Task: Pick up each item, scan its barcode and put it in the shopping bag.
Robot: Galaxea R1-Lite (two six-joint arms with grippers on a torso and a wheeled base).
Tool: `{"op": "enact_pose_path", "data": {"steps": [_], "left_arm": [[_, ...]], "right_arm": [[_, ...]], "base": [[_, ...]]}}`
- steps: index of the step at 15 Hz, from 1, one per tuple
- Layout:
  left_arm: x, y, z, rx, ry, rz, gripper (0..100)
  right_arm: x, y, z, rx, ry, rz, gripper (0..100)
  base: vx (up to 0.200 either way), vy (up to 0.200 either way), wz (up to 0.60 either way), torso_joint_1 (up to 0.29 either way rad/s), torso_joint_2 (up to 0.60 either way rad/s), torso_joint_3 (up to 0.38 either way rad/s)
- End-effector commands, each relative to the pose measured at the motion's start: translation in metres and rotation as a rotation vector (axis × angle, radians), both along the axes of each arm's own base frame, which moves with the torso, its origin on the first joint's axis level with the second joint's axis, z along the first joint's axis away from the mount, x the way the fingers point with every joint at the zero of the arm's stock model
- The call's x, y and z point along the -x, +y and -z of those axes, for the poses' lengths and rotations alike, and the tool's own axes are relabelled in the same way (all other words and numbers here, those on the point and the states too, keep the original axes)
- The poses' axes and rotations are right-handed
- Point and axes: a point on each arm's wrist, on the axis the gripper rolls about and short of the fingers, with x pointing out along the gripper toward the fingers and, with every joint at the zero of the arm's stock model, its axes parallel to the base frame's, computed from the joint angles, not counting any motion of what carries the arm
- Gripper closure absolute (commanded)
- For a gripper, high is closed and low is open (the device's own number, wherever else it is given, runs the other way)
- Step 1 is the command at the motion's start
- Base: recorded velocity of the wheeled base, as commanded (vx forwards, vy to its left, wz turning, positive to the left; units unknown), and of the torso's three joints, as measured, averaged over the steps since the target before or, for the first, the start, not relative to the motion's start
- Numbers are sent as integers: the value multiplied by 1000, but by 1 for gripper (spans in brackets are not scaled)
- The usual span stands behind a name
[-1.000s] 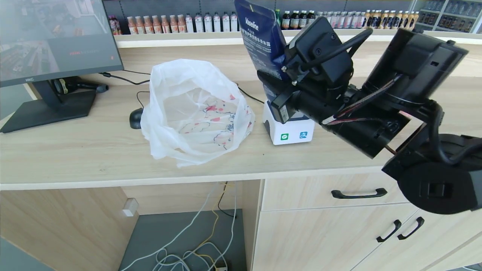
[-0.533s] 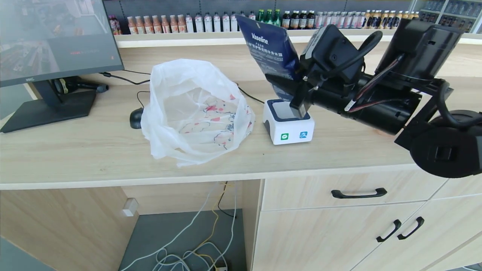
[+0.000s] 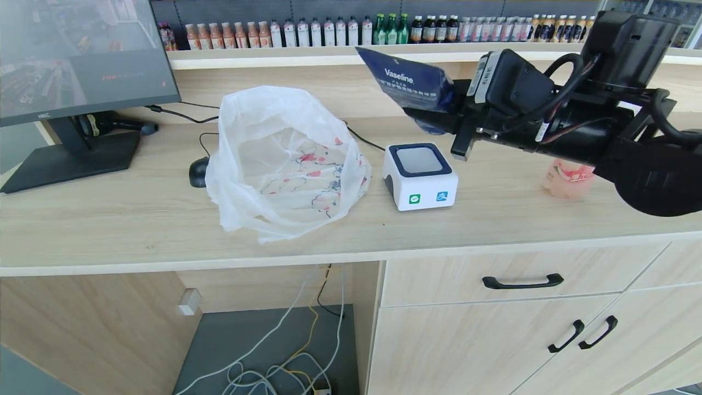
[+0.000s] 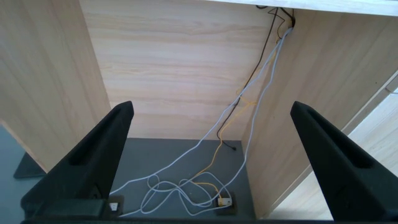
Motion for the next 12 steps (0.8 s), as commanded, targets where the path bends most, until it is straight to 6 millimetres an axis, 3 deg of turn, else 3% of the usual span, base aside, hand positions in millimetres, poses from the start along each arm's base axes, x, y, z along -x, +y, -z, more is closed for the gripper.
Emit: {"op": "enact_pose_path", "data": {"steps": [1, 5, 12], "left_arm": [[0, 0, 0, 1, 0, 1, 0], [0, 0, 0, 1, 0, -1, 0], [0, 0, 0, 1, 0, -1, 0]], "right_arm": [[-7, 0, 3, 17, -15, -4, 100], [-26, 0, 20, 104, -83, -37, 100], [-31, 3, 31, 176, -156, -46, 100]], "base": [[0, 0, 0, 0, 0, 0], [0, 0, 0, 0, 0, 0], [0, 0, 0, 0, 0, 0]]}}
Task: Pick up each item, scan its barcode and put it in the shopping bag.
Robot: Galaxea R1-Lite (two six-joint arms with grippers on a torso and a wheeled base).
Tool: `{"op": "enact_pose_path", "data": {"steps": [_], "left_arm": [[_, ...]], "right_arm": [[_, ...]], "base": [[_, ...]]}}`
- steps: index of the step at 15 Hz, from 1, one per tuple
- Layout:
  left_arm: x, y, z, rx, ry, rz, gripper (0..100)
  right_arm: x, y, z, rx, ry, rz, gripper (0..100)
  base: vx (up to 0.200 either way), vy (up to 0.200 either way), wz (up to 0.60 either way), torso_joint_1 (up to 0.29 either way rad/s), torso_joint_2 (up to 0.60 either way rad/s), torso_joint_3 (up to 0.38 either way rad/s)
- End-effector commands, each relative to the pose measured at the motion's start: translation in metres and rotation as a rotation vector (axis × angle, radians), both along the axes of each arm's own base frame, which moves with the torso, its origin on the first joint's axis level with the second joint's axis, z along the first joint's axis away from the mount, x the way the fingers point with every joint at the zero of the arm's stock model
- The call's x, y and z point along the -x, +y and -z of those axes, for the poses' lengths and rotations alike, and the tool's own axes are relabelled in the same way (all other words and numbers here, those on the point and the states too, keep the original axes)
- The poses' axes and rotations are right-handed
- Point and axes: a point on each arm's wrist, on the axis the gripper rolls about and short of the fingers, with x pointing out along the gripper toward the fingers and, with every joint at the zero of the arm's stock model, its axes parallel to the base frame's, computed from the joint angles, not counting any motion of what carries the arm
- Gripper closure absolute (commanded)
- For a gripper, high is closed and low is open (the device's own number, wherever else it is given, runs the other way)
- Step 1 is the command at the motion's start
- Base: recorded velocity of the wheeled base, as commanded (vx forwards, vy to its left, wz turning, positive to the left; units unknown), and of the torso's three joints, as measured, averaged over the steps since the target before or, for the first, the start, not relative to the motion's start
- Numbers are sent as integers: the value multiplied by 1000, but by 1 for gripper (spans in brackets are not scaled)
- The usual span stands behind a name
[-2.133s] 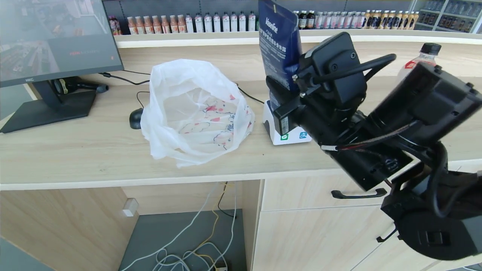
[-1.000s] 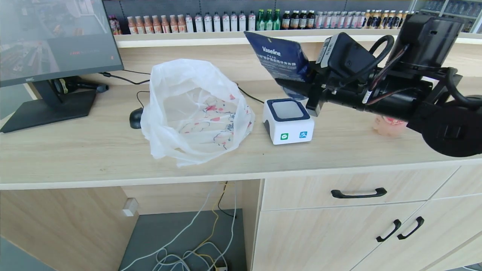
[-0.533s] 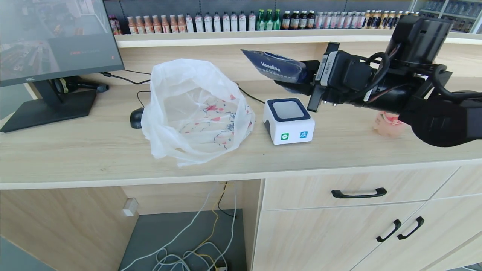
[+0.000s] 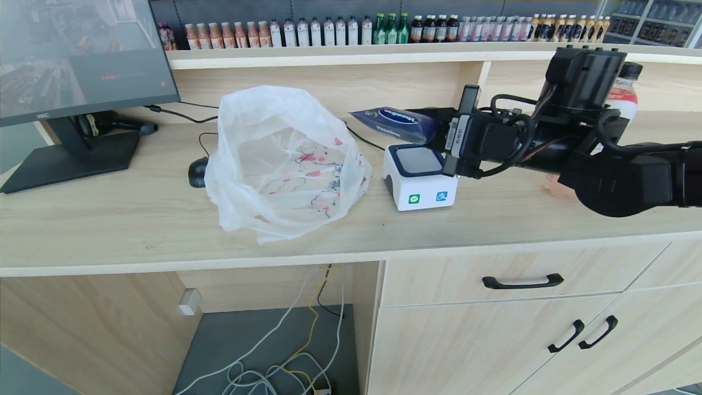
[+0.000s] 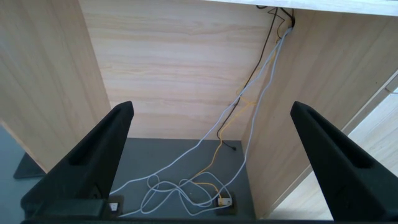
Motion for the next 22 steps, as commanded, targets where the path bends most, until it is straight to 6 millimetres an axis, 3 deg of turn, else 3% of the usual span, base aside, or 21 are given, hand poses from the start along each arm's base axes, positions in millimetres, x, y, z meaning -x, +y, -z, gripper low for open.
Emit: {"op": "enact_pose_path", "data": {"steps": [1, 22], "left_arm": [[0, 0, 0, 1, 0, -1, 0], [0, 0, 0, 1, 0, -1, 0]], "right_arm": [[-2, 1, 4, 9, 2, -2, 100], [-15, -4, 20, 73, 61, 33, 100]], "base": [[0, 0, 0, 0, 0, 0], [0, 0, 0, 0, 0, 0]]}}
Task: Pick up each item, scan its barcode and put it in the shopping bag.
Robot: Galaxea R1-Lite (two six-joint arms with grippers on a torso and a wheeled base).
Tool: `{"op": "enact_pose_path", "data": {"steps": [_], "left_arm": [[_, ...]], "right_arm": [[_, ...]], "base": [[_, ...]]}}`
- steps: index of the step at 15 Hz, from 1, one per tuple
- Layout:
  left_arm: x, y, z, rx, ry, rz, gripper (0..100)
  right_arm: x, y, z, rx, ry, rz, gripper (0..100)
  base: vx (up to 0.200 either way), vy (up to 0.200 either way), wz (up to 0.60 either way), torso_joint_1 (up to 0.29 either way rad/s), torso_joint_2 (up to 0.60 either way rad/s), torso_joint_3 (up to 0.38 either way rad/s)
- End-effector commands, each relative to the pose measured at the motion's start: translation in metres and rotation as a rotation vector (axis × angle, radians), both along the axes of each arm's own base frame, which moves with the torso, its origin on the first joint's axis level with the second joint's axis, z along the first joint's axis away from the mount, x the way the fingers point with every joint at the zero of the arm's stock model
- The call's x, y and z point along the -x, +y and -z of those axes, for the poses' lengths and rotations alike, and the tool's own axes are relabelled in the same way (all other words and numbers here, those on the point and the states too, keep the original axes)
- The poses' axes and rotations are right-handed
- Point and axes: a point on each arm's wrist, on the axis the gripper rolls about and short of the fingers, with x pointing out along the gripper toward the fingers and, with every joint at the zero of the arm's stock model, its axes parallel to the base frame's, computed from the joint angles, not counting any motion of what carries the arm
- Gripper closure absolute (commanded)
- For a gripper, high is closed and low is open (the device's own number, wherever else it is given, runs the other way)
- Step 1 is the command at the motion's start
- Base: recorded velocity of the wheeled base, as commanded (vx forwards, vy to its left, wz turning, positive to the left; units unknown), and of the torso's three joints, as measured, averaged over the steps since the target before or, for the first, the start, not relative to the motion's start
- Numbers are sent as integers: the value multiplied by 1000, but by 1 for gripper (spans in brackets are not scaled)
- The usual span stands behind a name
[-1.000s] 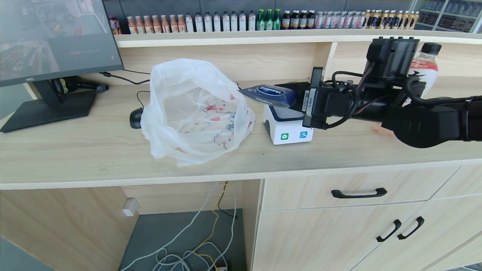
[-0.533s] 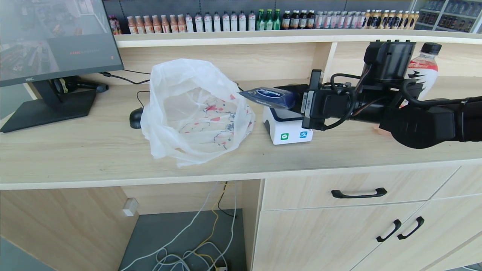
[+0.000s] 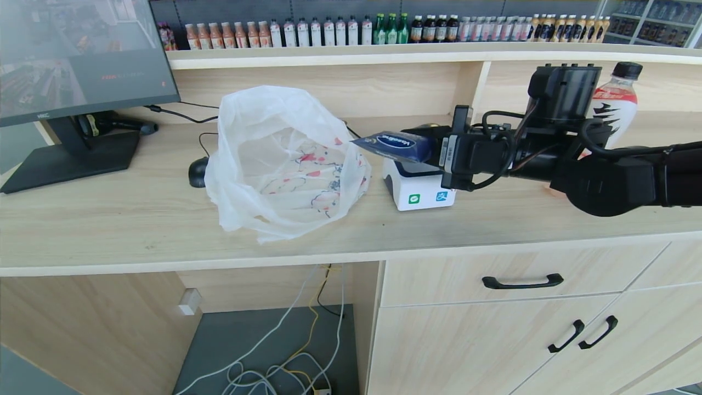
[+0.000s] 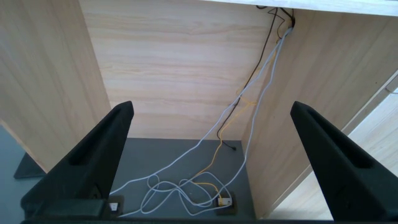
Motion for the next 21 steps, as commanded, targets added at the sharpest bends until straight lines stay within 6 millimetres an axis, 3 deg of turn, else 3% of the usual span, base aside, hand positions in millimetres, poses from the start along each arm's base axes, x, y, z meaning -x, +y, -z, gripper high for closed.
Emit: {"op": "enact_pose_path", "data": {"steps": [1, 21], "left_arm": [[0, 0, 0, 0, 0, 0, 0], [0, 0, 0, 0, 0, 0, 0]], "right_arm": [[-2, 1, 2, 2, 5, -1, 100], [-4, 4, 3, 0, 4, -2, 100]], "base": [[0, 0, 0, 0, 0, 0], [0, 0, 0, 0, 0, 0]]}}
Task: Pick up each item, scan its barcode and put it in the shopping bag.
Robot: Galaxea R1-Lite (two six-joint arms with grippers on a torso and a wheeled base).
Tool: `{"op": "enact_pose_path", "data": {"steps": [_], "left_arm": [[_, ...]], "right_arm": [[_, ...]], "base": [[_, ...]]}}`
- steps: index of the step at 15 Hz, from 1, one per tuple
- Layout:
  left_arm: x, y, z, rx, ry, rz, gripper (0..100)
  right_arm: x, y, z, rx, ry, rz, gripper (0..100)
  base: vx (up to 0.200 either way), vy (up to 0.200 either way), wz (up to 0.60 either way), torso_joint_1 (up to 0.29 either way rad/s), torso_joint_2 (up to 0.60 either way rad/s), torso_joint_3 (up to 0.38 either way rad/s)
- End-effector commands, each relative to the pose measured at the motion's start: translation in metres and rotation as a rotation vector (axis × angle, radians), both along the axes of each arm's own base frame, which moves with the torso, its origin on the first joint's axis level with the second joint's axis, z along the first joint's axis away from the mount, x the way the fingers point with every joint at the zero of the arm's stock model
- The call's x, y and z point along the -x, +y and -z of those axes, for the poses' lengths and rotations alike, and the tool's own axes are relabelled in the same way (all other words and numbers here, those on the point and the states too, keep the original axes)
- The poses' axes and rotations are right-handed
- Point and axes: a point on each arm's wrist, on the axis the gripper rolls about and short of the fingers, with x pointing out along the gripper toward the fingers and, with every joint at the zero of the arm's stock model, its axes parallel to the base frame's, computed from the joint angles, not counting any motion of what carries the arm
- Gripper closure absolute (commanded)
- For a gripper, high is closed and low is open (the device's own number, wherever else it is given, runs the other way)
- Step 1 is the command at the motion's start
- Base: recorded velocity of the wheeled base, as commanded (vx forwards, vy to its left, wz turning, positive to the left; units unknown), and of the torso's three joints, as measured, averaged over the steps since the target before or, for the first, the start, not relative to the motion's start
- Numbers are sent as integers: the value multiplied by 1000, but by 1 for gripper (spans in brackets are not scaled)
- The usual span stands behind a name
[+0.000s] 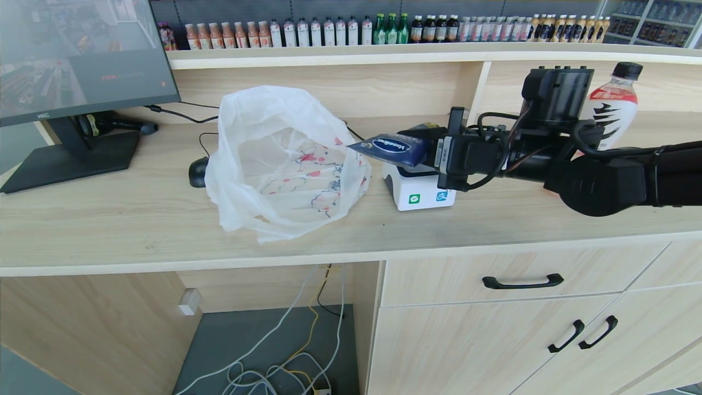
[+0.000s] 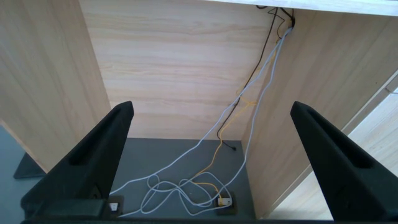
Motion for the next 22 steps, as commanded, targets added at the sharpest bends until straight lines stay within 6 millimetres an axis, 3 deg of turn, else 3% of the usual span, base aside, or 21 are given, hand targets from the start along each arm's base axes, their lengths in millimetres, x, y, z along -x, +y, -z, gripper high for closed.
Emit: {"op": "enact_pose_path", "data": {"steps": [1, 8, 13, 19, 22], "left_arm": [[0, 0, 0, 1, 0, -1, 0], [0, 0, 0, 1, 0, -1, 0], [0, 0, 0, 1, 0, 1, 0], [0, 0, 0, 1, 0, 1, 0], [0, 0, 0, 1, 0, -1, 0]], "right_arm": [[1, 1, 0, 0, 0, -3, 100], [8, 0, -11, -18, -16, -7, 100], [23, 14, -26, -83, 24, -56, 100], [43, 20, -49, -317, 65, -131, 100], [54, 21, -50, -416, 76, -171, 100]], "base": [[0, 0, 0, 0, 0, 0], [0, 0, 0, 0, 0, 0], [0, 0, 0, 0, 0, 0], [0, 0, 0, 0, 0, 0], [0, 0, 0, 0, 0, 0]]}}
